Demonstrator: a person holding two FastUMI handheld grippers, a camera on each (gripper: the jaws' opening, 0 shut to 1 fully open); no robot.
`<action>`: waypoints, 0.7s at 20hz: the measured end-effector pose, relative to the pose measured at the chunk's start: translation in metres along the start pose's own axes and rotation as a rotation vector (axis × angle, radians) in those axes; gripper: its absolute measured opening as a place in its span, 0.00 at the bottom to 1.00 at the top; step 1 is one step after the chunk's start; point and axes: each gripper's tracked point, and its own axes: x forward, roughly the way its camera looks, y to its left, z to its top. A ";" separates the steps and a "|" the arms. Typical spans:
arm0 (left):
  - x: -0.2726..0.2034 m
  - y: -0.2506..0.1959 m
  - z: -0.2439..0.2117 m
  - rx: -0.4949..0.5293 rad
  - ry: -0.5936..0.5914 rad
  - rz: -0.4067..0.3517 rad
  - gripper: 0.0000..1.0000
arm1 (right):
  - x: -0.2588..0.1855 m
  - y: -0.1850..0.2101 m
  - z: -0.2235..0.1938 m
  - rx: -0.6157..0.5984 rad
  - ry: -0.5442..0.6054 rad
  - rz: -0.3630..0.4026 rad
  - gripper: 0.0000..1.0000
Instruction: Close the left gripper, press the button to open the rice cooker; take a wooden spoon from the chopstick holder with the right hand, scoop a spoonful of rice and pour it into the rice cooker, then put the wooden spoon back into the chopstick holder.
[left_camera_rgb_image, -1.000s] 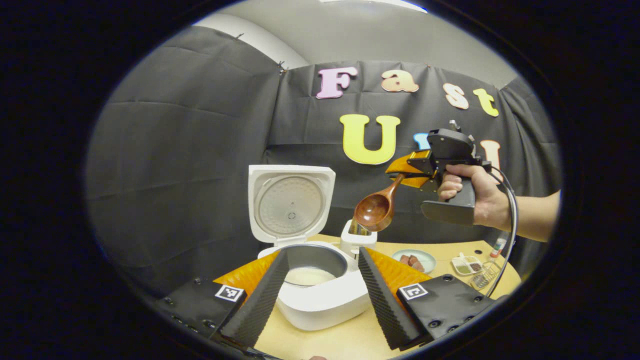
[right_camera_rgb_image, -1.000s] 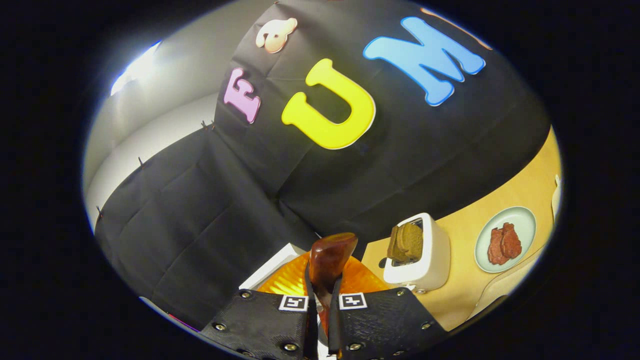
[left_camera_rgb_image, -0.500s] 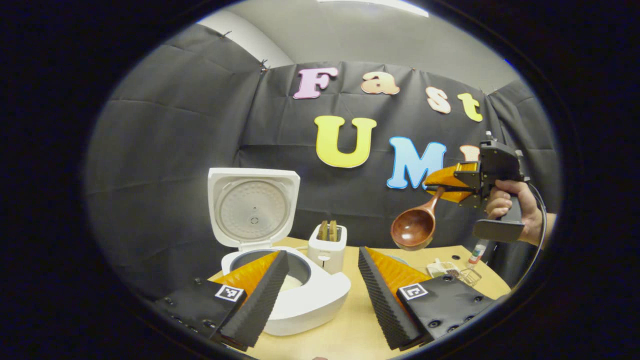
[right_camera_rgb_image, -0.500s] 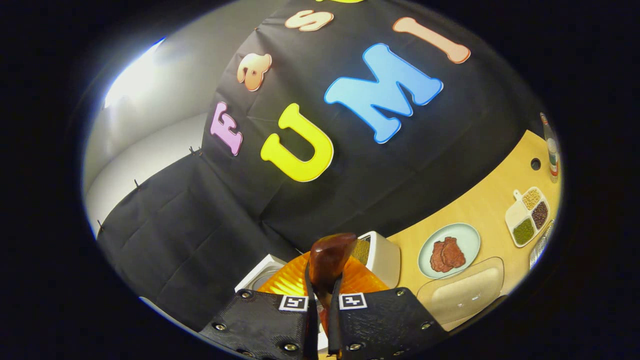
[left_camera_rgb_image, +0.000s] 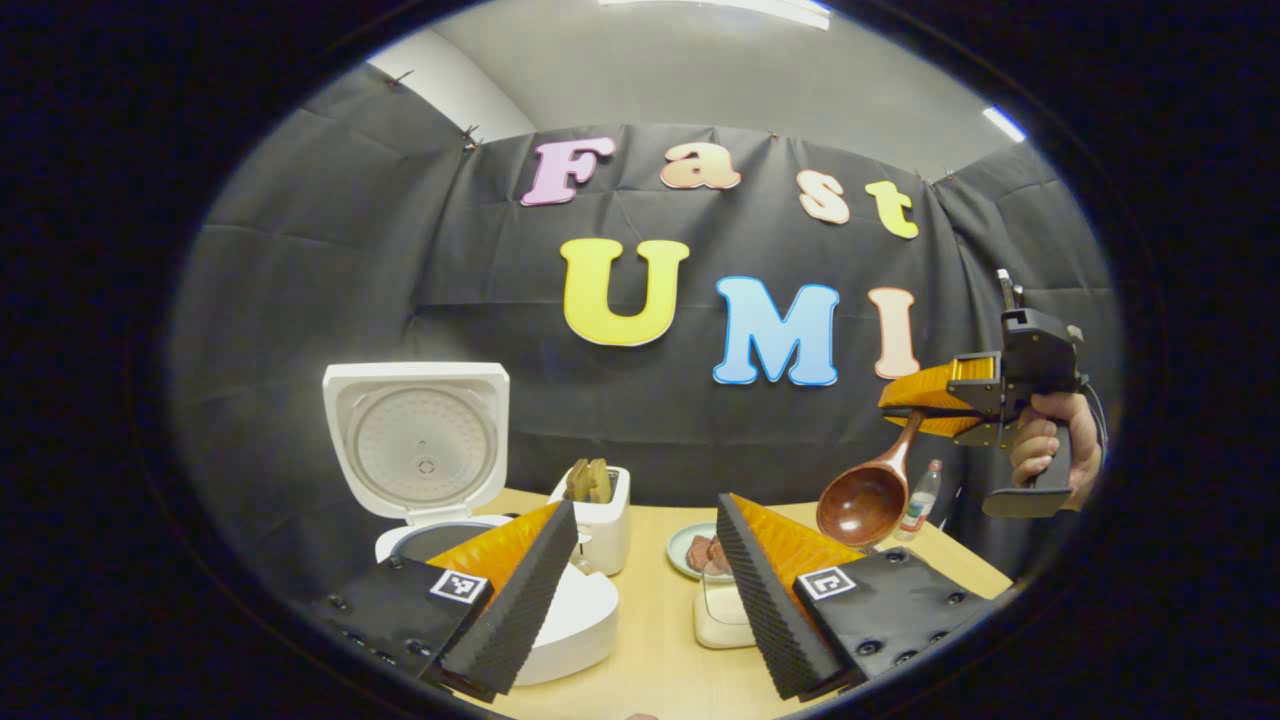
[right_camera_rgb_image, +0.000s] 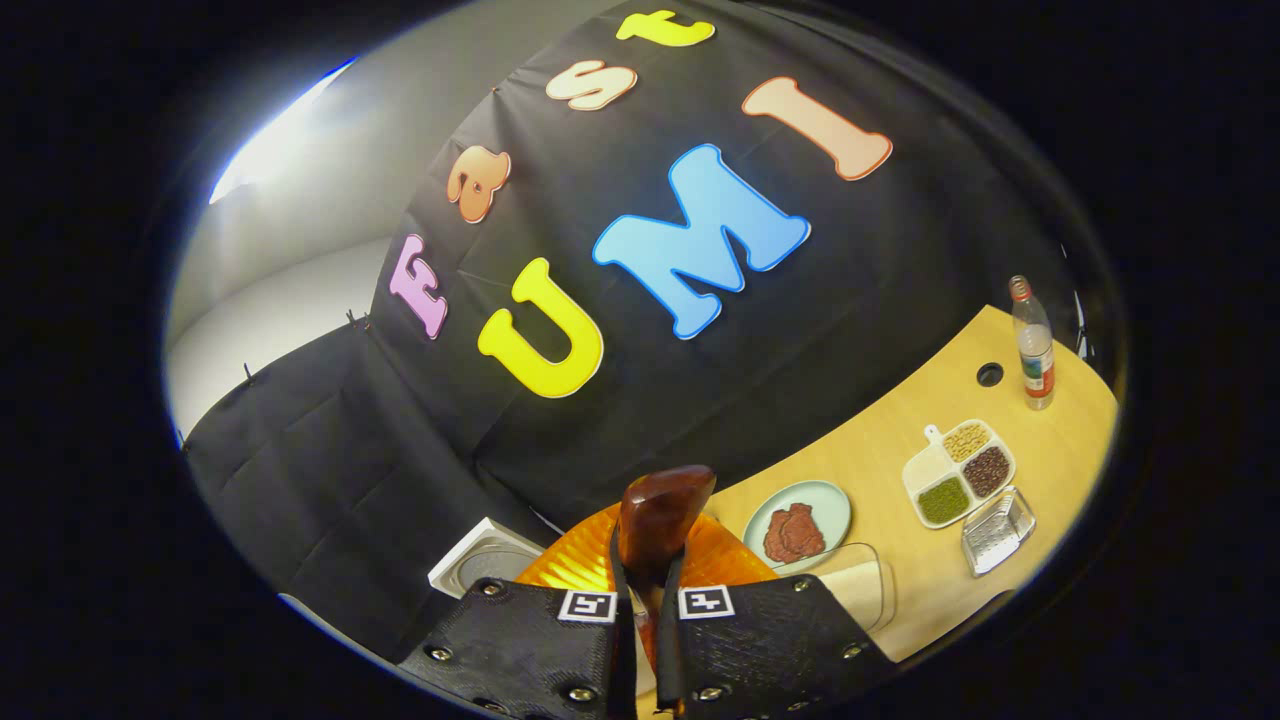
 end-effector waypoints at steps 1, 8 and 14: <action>0.003 -0.007 0.004 0.006 -0.003 -0.010 0.96 | -0.007 -0.008 0.006 -0.004 -0.013 -0.012 0.08; 0.023 -0.062 0.016 -0.030 -0.011 -0.082 0.95 | -0.053 -0.081 0.048 -0.082 -0.102 -0.174 0.08; 0.026 -0.104 0.008 0.008 0.016 -0.123 0.97 | -0.068 -0.165 0.066 -0.147 -0.133 -0.362 0.08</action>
